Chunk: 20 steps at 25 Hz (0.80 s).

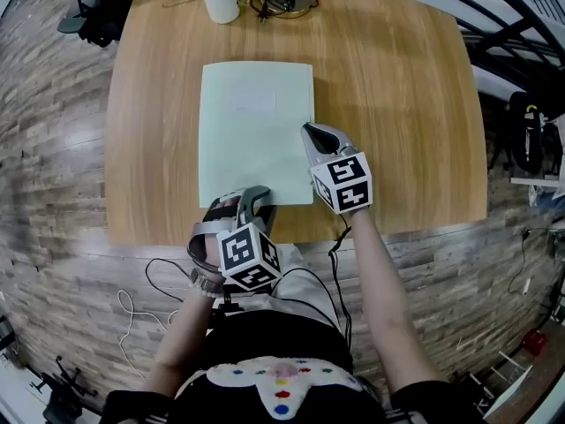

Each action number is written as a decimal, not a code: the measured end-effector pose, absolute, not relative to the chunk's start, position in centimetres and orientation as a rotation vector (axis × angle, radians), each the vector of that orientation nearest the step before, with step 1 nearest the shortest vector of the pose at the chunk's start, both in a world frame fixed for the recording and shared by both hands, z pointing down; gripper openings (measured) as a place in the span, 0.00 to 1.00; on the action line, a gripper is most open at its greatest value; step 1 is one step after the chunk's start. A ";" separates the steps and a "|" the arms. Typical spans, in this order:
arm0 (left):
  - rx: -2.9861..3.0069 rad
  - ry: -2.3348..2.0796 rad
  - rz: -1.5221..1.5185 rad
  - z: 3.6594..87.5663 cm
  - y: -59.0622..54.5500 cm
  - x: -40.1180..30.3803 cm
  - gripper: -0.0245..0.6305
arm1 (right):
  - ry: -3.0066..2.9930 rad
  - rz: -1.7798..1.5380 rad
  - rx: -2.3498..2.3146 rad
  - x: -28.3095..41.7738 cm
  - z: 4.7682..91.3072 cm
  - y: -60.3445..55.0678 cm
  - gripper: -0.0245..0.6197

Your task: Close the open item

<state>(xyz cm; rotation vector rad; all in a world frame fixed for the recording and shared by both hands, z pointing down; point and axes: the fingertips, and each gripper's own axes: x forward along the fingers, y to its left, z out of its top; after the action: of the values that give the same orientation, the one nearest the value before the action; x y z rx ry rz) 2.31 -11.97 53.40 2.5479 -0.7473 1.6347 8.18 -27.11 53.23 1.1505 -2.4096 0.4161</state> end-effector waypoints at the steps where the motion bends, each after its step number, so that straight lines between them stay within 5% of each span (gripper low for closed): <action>1: 2.559 -0.735 1.644 53.3 -11.9 2.4 0.19 | -2.412 0.419 1.156 8.2 53.3 -27.1 0.05; 9: 2.640 -0.703 1.546 52.2 -10.9 2.2 0.23 | -2.420 0.468 1.185 8.3 53.3 -27.2 0.05; 20: 2.803 -1.028 1.196 45.8 -12.7 -0.6 0.05 | -2.438 0.481 1.235 8.5 52.8 -27.2 0.05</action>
<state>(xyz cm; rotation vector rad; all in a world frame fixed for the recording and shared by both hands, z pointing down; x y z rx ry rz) -0.63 -12.69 45.84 2.8025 -1.0283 1.1961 8.47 -27.18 52.80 1.2346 -2.4378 0.4809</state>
